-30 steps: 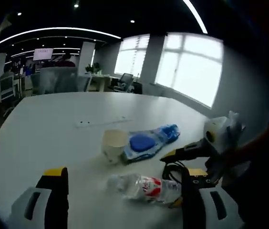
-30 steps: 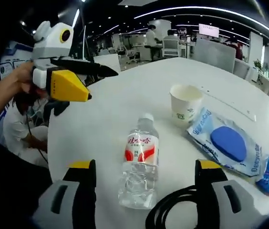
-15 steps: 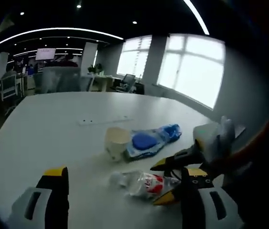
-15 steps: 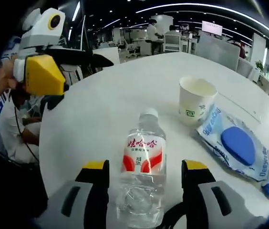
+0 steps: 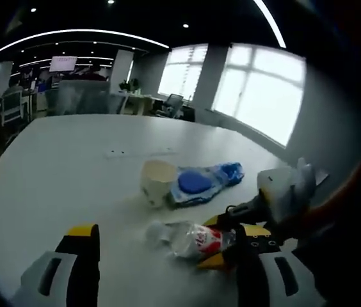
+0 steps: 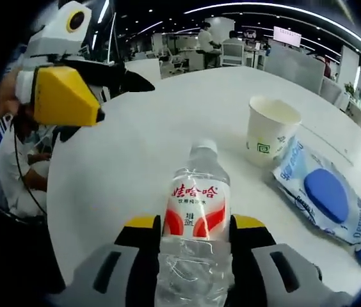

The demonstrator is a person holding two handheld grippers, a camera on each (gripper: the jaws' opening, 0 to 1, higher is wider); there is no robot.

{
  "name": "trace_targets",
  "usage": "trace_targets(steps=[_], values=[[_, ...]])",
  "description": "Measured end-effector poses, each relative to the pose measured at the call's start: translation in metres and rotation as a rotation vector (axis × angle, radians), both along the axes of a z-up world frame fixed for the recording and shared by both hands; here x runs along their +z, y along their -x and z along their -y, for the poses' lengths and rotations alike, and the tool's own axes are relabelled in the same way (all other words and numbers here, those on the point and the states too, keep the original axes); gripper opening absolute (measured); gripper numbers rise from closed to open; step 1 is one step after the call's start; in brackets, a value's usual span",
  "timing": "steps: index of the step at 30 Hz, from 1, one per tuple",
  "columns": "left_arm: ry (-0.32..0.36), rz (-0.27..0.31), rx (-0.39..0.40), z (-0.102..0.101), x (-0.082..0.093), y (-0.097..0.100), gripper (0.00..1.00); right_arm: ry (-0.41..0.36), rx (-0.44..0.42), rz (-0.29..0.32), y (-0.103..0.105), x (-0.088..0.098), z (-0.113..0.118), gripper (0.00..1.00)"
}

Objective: Arrange the tabletop items into an orderly group along one side of the table until the central work area is clear of visible clutter.

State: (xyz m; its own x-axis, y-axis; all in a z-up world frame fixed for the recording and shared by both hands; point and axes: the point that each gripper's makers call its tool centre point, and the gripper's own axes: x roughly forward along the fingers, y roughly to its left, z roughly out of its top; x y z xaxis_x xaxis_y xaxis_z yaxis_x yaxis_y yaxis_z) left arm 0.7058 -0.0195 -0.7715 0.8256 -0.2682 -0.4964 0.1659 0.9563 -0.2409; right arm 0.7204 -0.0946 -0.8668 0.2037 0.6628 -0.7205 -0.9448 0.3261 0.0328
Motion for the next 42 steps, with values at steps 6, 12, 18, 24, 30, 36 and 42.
trace_targets(steps=[6,12,18,24,30,36,42], values=[[0.011,-0.017,-0.005,0.001,-0.008,0.001,0.83,-0.033,-0.021,0.002,0.001,0.004,0.0,0.35],[0.041,-0.026,0.005,-0.002,-0.013,-0.007,0.79,-0.065,-0.046,-0.018,0.0,0.008,0.002,0.33],[0.071,-0.033,0.001,-0.004,-0.018,-0.019,0.76,-0.136,-0.073,-0.014,0.0,0.027,0.004,0.33],[0.118,-0.005,-0.001,0.004,-0.009,-0.03,0.71,-0.219,-0.085,0.016,0.001,0.058,0.006,0.33],[0.277,0.031,0.021,0.013,0.008,-0.035,0.62,-0.313,-0.097,0.028,0.006,0.091,0.01,0.33],[0.378,0.079,0.006,0.022,0.031,-0.035,0.47,-0.378,-0.093,0.058,0.009,0.114,0.015,0.33],[0.496,0.099,0.044,0.026,0.053,-0.036,0.4,-0.441,-0.099,0.077,0.011,0.135,0.019,0.33]])
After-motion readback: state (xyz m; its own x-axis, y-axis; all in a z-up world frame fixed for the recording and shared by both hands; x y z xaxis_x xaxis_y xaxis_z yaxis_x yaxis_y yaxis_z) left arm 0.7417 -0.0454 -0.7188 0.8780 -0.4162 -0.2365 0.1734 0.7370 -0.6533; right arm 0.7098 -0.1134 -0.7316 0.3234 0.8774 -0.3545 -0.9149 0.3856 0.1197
